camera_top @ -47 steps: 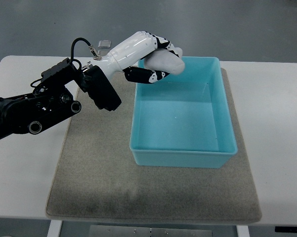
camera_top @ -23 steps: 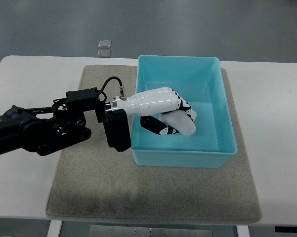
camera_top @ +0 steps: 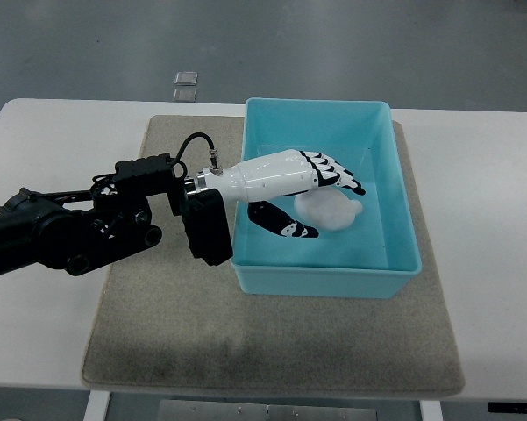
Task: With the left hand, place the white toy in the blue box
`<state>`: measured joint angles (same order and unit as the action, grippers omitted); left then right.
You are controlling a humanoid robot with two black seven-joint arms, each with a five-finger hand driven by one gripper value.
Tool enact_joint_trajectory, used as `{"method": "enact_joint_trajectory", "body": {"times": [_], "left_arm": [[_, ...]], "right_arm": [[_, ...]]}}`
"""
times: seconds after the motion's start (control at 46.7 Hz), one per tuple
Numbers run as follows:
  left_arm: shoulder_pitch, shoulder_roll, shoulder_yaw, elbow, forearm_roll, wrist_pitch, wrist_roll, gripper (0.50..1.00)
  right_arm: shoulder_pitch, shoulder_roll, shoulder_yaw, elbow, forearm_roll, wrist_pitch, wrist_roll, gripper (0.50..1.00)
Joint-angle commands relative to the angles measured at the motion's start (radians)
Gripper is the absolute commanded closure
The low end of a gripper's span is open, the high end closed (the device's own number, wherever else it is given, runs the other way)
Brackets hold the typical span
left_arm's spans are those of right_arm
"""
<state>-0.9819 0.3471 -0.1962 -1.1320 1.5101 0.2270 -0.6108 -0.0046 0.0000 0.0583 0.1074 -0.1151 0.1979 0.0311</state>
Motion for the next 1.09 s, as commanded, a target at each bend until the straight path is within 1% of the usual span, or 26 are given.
{"method": "enact_joint_trajectory", "body": {"times": [0.0, 0.021, 0.043, 0.086, 0.193, 0.278, 0.342, 0.407, 0.556, 0.642, 0.706, 0.77, 0.813, 0.877, 0.984, 1.027, 1.07], "left_arm": [[0.002, 0.003, -0.002, 0.0, -0.002, 0.002, 0.0, 0.613], [0.002, 0.003, -0.002, -0.002, -0.002, 0.002, 0.0, 0.613], [0.002, 0.003, -0.002, -0.002, -0.002, 0.003, 0.0, 0.602], [0.003, 0.003, -0.005, -0.002, -0.004, 0.012, 0.0, 0.564], [0.005, 0.003, -0.028, 0.0, -0.043, 0.038, 0.0, 0.559], [0.008, 0.004, -0.08, 0.0, -0.155, 0.074, 0.0, 0.54], [0.006, 0.007, -0.117, 0.005, -0.289, 0.083, 0.0, 0.536], [0.005, 0.009, -0.159, 0.023, -0.457, 0.081, 0.0, 0.508], [0.005, 0.015, -0.282, 0.043, -0.934, 0.055, 0.0, 0.506], [0.003, 0.03, -0.298, 0.064, -1.198, 0.043, 0.0, 0.508], [-0.001, 0.035, -0.296, 0.081, -1.341, 0.046, 0.0, 0.506], [-0.003, 0.035, -0.298, 0.109, -1.435, 0.046, 0.037, 0.506], [-0.003, 0.035, -0.299, 0.132, -1.475, 0.046, 0.078, 0.506], [-0.001, 0.036, -0.307, 0.156, -1.525, 0.043, 0.156, 0.506], [-0.001, 0.05, -0.321, 0.207, -1.626, 0.035, 0.316, 0.506], [-0.001, 0.053, -0.322, 0.23, -1.662, 0.014, 0.353, 0.504], [-0.001, 0.053, -0.324, 0.25, -1.692, -0.04, 0.373, 0.504]], "right_arm": [[0.0, 0.0, 0.0, 0.0, 0.0, 0.0, 0.0, 0.564], [0.0, 0.0, 0.0, 0.0, 0.0, 0.0, 0.0, 0.564], [0.0, 0.0, 0.0, 0.0, 0.0, 0.0, 0.0, 0.564], [0.0, 0.0, 0.0, 0.0, 0.0, 0.0, 0.0, 0.564], [0.0, 0.0, 0.0, 0.0, 0.0, 0.0, 0.0, 0.564], [0.0, 0.0, 0.0, 0.0, 0.0, 0.0, 0.0, 0.564], [0.0, 0.0, 0.0, 0.0, 0.0, 0.0, 0.0, 0.564], [0.0, 0.0, 0.0, 0.0, 0.0, 0.0, 0.0, 0.564], [0.0, 0.0, 0.0, 0.0, 0.0, 0.0, 0.0, 0.564], [0.0, 0.0, 0.0, 0.0, 0.0, 0.0, 0.0, 0.564], [0.0, 0.0, 0.0, 0.0, 0.0, 0.0, 0.0, 0.564], [0.0, 0.0, 0.0, 0.0, 0.0, 0.0, 0.0, 0.564], [0.0, 0.0, 0.0, 0.0, 0.0, 0.0, 0.0, 0.564], [0.0, 0.0, 0.0, 0.0, 0.0, 0.0, 0.0, 0.564], [0.0, 0.0, 0.0, 0.0, 0.0, 0.0, 0.0, 0.564], [0.0, 0.0, 0.0, 0.0, 0.0, 0.0, 0.0, 0.564], [0.0, 0.0, 0.0, 0.0, 0.0, 0.0, 0.0, 0.564]]}}
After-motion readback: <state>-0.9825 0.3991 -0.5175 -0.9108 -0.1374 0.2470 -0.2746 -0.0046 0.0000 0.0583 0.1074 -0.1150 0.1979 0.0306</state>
